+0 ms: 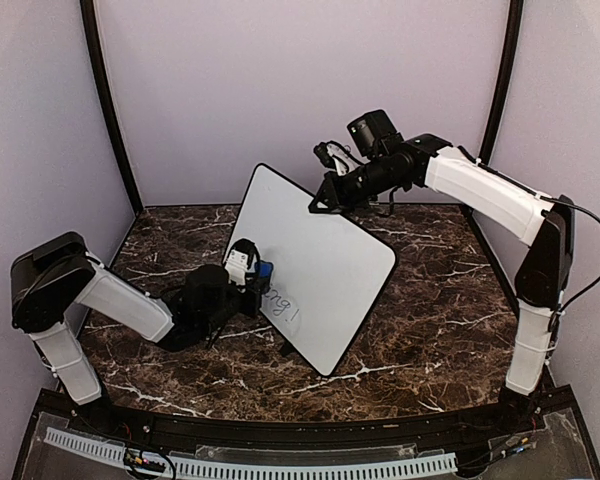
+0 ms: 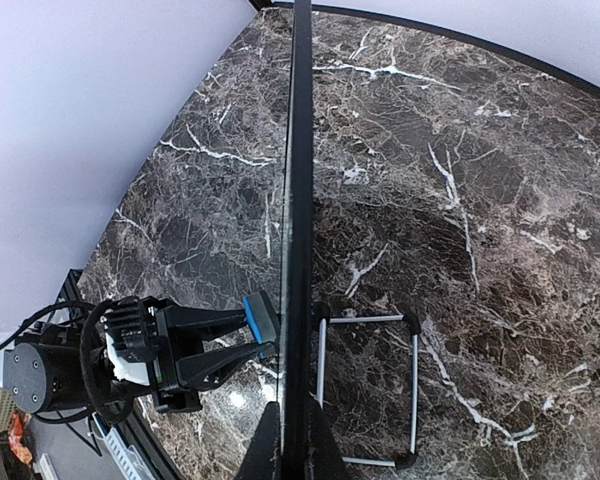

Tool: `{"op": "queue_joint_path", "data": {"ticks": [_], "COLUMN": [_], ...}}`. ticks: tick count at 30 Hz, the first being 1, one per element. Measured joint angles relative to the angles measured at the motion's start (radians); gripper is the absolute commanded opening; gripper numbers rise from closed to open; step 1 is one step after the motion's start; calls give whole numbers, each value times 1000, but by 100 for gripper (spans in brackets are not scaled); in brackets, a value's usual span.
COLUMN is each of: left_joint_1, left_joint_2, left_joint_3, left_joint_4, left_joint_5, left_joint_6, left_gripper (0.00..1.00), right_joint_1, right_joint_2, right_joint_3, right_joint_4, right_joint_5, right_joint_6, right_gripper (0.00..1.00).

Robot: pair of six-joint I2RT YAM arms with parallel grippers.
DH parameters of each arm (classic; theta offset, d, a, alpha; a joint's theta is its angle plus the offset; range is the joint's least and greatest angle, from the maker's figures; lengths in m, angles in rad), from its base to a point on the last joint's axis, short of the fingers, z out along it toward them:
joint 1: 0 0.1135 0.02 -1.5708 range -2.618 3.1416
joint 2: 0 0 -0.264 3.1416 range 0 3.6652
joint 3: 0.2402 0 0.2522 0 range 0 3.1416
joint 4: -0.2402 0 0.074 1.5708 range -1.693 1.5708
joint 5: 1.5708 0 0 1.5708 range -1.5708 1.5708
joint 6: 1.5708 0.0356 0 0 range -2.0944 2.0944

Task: Erase the whiteboard
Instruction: Erase the center of the whiteboard.

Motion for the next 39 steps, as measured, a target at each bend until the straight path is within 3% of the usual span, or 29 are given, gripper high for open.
{"op": "queue_joint_path", "data": {"ticks": [4,11,19,25,39], "left_joint_1": [-20,-36,59,61,-74], "left_joint_2": [0,14,41,44,26], "left_joint_3": [-5,11,12,-8,-20], "left_joint_4": [23,3,-109,-86,3], "left_joint_5": [1,-115,-170,-136,-82], "left_joint_6": [6,-12,-33,-4,80], "left_gripper": [0,0,0,0,0], "right_joint_1": [0,0,1,1,-3], "right_joint_2": [0,0,1,1,0], "right_joint_3": [1,2,2,2,0], "right_joint_4": [-2,-1,1,1,1], "right_joint_5": [0,0,-5,-4,1], "right_joint_6": [-1,-4,-5,-4,0], "right_gripper": [0,0,0,0,0]}}
